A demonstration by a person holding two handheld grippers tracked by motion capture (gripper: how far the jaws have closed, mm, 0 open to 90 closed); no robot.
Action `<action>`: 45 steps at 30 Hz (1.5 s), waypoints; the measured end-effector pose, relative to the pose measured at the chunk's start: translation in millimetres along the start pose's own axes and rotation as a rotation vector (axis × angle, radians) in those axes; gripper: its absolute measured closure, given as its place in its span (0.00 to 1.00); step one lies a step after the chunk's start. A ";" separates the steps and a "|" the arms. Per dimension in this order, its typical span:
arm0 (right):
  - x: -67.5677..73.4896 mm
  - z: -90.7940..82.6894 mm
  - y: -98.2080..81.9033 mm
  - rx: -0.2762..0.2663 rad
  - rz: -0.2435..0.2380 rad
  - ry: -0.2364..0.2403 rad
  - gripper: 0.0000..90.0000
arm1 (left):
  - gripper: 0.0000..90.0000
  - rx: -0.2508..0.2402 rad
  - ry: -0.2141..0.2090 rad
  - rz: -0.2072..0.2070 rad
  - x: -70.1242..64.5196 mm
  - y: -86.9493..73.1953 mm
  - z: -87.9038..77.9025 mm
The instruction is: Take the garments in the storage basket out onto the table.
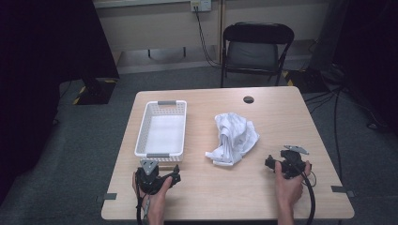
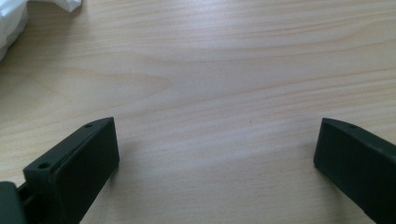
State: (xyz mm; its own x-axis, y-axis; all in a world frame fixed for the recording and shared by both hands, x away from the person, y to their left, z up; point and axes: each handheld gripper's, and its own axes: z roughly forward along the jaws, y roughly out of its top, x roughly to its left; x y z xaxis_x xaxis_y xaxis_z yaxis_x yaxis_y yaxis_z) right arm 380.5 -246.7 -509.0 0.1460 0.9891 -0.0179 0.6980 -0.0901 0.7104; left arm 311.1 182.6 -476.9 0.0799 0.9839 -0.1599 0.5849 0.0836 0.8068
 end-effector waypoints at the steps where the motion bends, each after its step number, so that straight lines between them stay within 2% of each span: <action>1: 0.0 0.0 0.0 0.000 0.000 0.000 0.00 | 0.00 0.010 0.004 0.002 0.6 -1.4 1.9; 8: 0.0 0.0 0.0 0.000 0.000 0.000 0.00 | 0.00 0.053 0.043 -0.015 4.7 -8.8 13.4; 15: 0.0 0.0 0.0 0.000 0.000 0.000 0.00 | 0.00 0.099 0.065 -0.019 6.7 -16.6 24.9; 23: 0.0 0.0 0.0 0.000 0.000 0.000 0.00 | 0.00 0.121 0.089 -0.017 7.0 -19.7 29.0; 33: 0.0 0.0 0.0 0.000 0.000 0.000 0.00 | 0.00 0.150 0.138 0.024 1.3 -19.2 31.8; 37: 0.0 0.0 0.0 0.000 0.000 0.000 0.00 | 0.00 0.165 0.180 0.041 -2.0 -19.6 33.2; 45: -0.1 0.0 0.0 0.000 0.000 0.000 0.00 | 0.00 0.164 0.182 0.039 -2.2 -19.7 33.3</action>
State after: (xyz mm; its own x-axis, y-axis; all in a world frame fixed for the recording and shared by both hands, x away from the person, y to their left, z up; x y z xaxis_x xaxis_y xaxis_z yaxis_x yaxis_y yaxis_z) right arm 380.5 -246.8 -509.0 0.1458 0.9892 -0.0178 0.6979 -0.0901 0.7106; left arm 326.3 173.5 -511.4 -0.0331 0.9994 -0.0135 0.7085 0.0330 0.7049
